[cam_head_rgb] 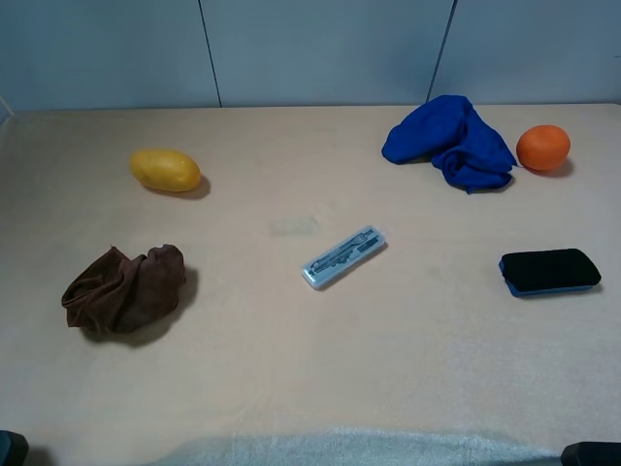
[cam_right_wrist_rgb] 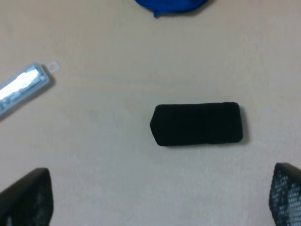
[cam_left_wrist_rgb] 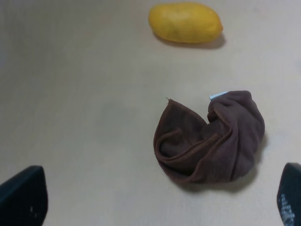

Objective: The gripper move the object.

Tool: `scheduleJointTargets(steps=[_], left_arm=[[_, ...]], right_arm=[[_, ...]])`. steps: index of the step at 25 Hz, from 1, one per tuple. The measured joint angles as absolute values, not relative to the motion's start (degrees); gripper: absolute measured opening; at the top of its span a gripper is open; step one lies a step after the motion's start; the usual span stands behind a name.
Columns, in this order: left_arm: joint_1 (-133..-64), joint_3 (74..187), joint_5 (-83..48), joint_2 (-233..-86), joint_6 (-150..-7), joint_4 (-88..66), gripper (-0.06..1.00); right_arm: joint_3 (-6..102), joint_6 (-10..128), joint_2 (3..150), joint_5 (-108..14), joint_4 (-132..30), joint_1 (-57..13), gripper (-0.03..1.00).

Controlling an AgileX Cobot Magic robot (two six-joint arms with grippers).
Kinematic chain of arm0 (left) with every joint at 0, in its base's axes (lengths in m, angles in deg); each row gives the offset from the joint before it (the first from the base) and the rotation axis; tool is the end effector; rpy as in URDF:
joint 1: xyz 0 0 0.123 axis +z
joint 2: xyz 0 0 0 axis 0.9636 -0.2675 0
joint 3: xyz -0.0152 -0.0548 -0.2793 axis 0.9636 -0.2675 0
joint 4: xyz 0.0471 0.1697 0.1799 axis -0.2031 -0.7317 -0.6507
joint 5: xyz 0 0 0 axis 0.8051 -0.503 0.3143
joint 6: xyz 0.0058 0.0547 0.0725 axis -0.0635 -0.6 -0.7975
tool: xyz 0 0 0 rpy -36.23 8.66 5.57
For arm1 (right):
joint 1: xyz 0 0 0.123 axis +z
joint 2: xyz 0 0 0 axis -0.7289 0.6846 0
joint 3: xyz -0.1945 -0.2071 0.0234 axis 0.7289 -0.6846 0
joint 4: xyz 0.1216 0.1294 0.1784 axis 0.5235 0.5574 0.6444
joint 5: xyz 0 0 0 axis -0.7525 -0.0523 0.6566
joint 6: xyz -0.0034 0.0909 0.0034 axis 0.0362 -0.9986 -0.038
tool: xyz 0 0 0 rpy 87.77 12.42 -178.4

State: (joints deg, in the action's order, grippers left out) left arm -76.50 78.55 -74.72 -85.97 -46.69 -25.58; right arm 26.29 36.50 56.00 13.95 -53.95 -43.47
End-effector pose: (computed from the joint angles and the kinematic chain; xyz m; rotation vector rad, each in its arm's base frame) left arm -0.0041 0.0018 0.2734 0.0807 2.0521 0.0294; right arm 0.1487 0.0164 0.3606 -0.0651 2.6052 0.1431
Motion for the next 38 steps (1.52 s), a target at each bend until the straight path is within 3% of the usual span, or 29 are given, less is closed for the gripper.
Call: scheduleJointTargets(steps=[20, 30, 38], left_arm=[[-76.5, 78.6, -74.7, -86.0, -46.7, -25.6, 0.99], [-76.5, 78.6, -74.7, -86.0, -46.7, -25.6, 0.99], [-76.5, 78.6, -74.7, -86.0, -46.7, -25.6, 0.99]], right_arm=[[1.9, 35.2, 16.2, 7.5, -55.4, -43.5, 0.69], [-3.9, 35.2, 3.8, 3.3, -55.9, -43.5, 0.69], [-3.9, 35.2, 2.8, 3.4, -56.9, -43.6, 0.69]])
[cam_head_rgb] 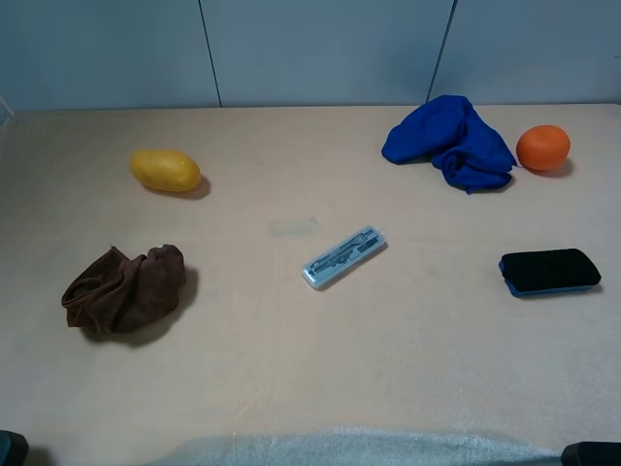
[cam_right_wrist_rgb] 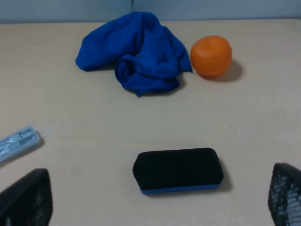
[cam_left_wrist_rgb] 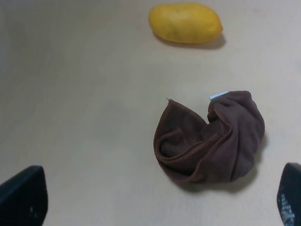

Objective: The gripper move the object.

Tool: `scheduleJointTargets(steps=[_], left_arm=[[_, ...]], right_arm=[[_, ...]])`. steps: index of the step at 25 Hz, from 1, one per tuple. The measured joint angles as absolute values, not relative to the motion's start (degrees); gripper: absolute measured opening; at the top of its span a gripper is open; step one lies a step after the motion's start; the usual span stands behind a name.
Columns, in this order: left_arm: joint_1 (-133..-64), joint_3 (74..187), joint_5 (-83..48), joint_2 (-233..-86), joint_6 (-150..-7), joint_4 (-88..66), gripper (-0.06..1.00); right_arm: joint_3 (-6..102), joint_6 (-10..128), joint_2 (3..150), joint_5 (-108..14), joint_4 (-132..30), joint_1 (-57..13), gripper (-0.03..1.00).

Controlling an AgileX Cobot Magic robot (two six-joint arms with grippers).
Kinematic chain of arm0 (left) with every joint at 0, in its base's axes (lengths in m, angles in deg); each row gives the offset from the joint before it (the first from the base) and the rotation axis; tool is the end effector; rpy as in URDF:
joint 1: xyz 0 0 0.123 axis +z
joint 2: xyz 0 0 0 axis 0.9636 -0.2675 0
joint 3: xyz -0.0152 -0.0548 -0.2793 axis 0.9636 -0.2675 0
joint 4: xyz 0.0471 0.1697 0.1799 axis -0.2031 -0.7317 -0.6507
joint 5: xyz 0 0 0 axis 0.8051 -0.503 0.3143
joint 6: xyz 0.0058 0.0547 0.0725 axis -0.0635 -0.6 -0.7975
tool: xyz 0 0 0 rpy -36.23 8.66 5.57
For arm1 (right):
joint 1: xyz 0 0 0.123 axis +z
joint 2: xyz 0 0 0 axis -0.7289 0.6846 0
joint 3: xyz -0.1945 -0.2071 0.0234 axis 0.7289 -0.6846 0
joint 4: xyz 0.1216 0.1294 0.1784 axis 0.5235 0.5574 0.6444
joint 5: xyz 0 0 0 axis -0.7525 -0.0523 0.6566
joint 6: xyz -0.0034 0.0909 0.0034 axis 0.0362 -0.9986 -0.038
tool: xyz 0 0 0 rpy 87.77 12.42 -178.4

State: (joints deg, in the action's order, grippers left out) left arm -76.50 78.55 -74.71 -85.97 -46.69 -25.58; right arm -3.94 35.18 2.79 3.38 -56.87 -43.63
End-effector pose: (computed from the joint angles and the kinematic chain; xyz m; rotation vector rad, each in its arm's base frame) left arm -0.0041 0.0018 0.2734 0.0807 2.0519 0.0294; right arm -0.0037 0.0029 0.2769 -0.0337 2.0213 0.0972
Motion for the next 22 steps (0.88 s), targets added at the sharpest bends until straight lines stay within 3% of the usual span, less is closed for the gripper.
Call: scheduleJointTargets(steps=[22], left_arm=[[-76.5, 78.6, -74.7, -86.0, -46.7, -25.6, 0.99]], right_arm=[[-3.9, 35.2, 2.8, 3.4, -57.0, -43.6, 0.69]])
